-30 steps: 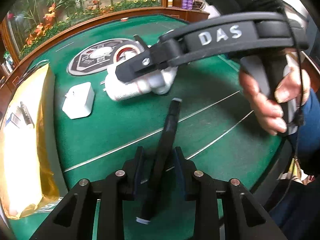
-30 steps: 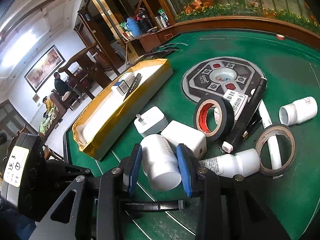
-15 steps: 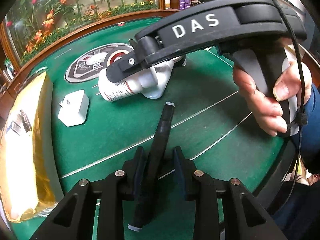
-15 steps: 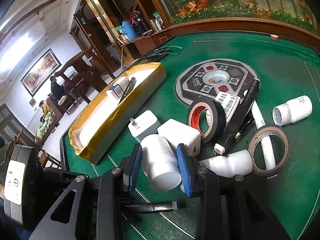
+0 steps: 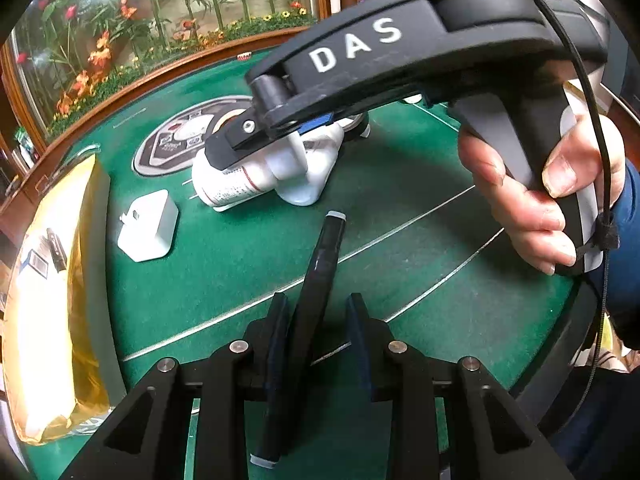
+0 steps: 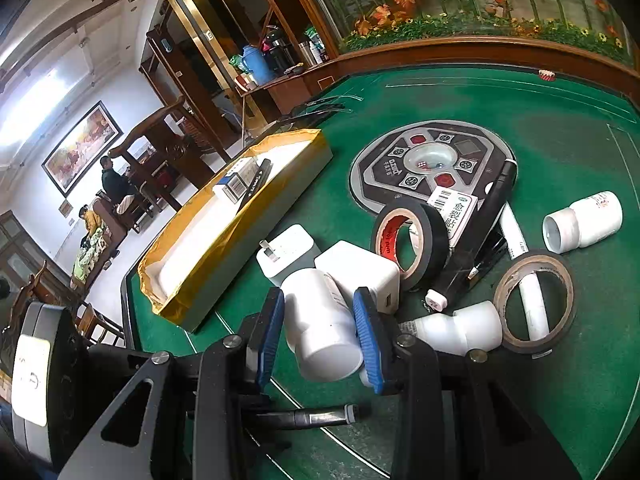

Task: Organize rigid objects
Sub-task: 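Grasp the white pill bottle with the right gripper while the left gripper grasps the black marker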

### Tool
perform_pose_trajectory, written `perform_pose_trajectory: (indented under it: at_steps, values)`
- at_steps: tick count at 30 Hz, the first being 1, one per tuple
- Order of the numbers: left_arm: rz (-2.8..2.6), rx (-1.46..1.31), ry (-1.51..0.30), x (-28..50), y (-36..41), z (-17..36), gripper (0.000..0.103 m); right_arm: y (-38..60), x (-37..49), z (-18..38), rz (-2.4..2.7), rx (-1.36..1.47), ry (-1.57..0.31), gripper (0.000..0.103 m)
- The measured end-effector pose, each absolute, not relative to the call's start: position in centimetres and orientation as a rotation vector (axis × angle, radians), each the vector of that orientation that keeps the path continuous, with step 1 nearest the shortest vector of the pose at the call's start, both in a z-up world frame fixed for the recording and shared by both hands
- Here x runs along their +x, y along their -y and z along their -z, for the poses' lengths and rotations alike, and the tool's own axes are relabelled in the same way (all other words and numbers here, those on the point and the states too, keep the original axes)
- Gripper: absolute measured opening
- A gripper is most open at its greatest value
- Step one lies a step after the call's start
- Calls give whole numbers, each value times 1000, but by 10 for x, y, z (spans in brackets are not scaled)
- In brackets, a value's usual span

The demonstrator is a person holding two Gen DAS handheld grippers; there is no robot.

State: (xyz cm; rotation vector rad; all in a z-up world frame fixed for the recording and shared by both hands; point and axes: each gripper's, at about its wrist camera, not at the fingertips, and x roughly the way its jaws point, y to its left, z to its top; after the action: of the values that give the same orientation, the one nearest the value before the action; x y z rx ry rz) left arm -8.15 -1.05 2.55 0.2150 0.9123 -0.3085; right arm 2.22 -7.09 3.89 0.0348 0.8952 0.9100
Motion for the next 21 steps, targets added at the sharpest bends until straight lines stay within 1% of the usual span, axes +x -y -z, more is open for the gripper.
perform_pose_trajectory:
  at_steps: [3, 4, 21]
  values:
    - [338, 204, -915, -83, 12, -25, 18, 73, 23, -40, -904, 43, -890, 35]
    - [342, 200, -918, -83, 12, -25, 16, 73, 23, -41, -901, 46, -888, 35]
    - [331, 53, -905, -80, -25, -38, 15, 94, 34, -48, -847, 172, -861, 35]
